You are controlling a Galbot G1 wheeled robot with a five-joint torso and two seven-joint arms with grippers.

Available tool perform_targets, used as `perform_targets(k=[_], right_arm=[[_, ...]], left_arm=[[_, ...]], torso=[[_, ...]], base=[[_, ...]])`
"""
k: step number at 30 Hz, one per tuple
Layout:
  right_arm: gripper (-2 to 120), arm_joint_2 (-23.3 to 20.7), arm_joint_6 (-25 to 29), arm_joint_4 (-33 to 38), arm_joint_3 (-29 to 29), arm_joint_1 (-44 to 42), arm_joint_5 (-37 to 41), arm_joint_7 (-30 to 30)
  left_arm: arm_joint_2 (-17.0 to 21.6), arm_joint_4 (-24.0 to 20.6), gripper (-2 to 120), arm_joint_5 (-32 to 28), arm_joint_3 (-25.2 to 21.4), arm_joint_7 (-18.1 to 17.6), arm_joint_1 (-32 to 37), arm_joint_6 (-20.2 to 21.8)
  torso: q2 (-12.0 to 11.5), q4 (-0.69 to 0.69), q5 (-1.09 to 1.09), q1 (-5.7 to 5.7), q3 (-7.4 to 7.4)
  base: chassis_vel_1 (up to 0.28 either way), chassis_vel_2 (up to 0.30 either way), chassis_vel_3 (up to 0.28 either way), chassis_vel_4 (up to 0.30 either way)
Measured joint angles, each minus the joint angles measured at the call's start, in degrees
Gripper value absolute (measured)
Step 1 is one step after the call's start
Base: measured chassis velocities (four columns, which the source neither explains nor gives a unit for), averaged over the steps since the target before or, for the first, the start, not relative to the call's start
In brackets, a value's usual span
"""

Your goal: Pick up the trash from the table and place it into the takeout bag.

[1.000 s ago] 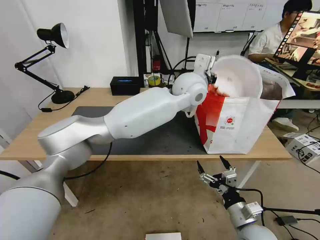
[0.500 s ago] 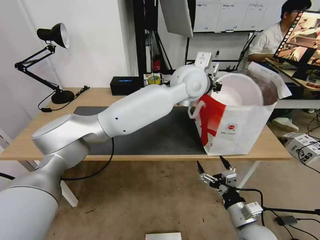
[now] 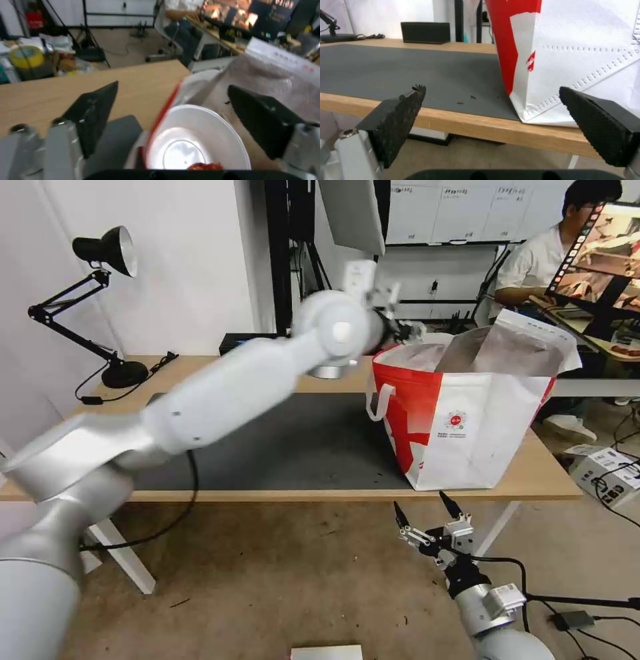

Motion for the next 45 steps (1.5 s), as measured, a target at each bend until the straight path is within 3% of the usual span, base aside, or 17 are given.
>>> perform_targets(k=[2,5,9,10,13,14,17,18,20,21,23,24,29,31,32,35,45], right_arm=[[100,0.0,0.0,0.0,0.0,0.0,0.0,0.0],[100,0.0,0.0,0.0,0.0,0.0,0.0,0.01],[100,0.0,0.0,0.0,0.0,0.0,0.0,0.0],[100,0.0,0.0,0.0,0.0,0.0,0.0,0.0],[100,0.0,0.0,0.0,0.0,0.0,0.0,0.0],[100,0.0,0.0,0.0,0.0,0.0,0.0,0.0],[100,0.0,0.0,0.0,0.0,0.01,0.0,0.0],[100,0.0,0.0,0.0,0.0,0.01,0.0,0.0],[100,0.0,0.0,0.0,0.0,0.0,0.0,0.02],[100,0.0,0.0,0.0,0.0,0.0,0.0,0.02],[100,-0.01,0.0,0.0,0.0,0.01,0.0,0.01],[100,-0.01,0.0,0.0,0.0,0.01,0.0,0.01],[100,0.0,0.0,0.0,-0.01,0.01,0.0,-0.01],[100,0.0,0.0,0.0,0.0,0.0,0.0,0.0],[100,0.0,0.0,0.0,0.0,0.0,0.0,0.0],[100,0.0,0.0,0.0,0.0,0.01,0.0,0.0],[100,0.0,0.0,0.0,0.0,0.0,0.0,0.0]], left_arm=[[1.98,-1.6,98,-0.01,-0.69,0.26,0.67,-0.36],[9.62,-7.39,108,0.71,-3.36,2.35,4.59,-2.38],[15.63,-11.71,112,3.08,-6.38,4.95,9.91,-4.06],[15.63,-11.71,112,3.08,-6.38,4.95,9.91,-4.06],[23.06,-15.22,115,9.48,-11.48,10.89,20.45,-7.79],[23.06,-15.22,115,9.48,-11.48,10.89,20.45,-7.79],[27.82,-17.54,114,13.93,-18.81,15.64,30.44,-9.72],[27.82,-17.54,114,13.93,-18.81,15.64,30.44,-9.72],[30.89,-19.46,111,16.76,-26.8,18.41,40.04,-11.04],[30.89,-19.46,111,16.76,-26.8,18.41,40.04,-11.04],[34.45,-20.65,108,20.97,-33.66,21.51,49.09,-12.81],[34.45,-20.65,108,20.97,-33.66,21.51,49.09,-12.81],[34.91,-18.24,101,26.4,-36.48,28.46,54.51,-15.96],[34.04,-18.02,100,28.55,-41.69,31.34,61.76,-18.89],[34.04,-18.02,100,28.55,-41.69,31.34,61.76,-18.89],[31.52,-18.18,100,31.7,-49.78,33.68,72.31,-22.0],[23.26,-16.36,100,41.63,-61.73,38.86,90.97,-30.93]], torso=[[0.0,-0.01,0.0,0.0,0.0],[0.0,-0.01,0.01,0.0,0.0],[0.0,0.0,0.0,0.0,0.0],[0.0,0.0,0.0,0.0,0.0],[0.0,-0.01,0.0,-0.01,0.0],[0.0,-0.01,0.0,-0.01,0.0],[0.0,-0.01,0.02,0.0,0.0],[0.0,-0.01,0.02,0.0,0.0],[0.0,-0.04,-0.02,0.0,0.0],[0.0,-0.04,-0.02,0.0,0.0],[0.01,0.04,0.02,-0.01,0.0],[0.01,0.04,0.02,-0.01,0.0],[0.0,-0.03,0.01,-0.01,0.0],[0.0,-0.05,0.05,0.01,0.0],[0.0,-0.05,0.05,0.01,0.0],[0.01,-0.02,0.02,0.0,0.0],[0.0,-0.01,0.03,0.0,0.0]], base=[[0.0,0.0,0.0,0.0],[0.0,0.0,0.0,0.0],[0.0,0.0,0.0,0.0],[0.0,0.0,0.0,0.0],[0.0,0.0,0.0,0.0],[0.0,0.0,0.0,0.0],[0.0,0.0,0.0,0.0],[0.0,0.0,0.0,0.0],[0.0,0.0,0.0,0.0],[0.0,0.0,0.0,0.0],[0.0,0.0,0.0,0.0],[0.0,0.0,0.0,0.0],[0.0,0.0,0.0,0.0],[0.0,0.0,0.0,0.0],[0.0,0.0,0.0,0.0],[0.0,0.0,0.0,0.0],[0.0,0.0,0.0,0.0]])
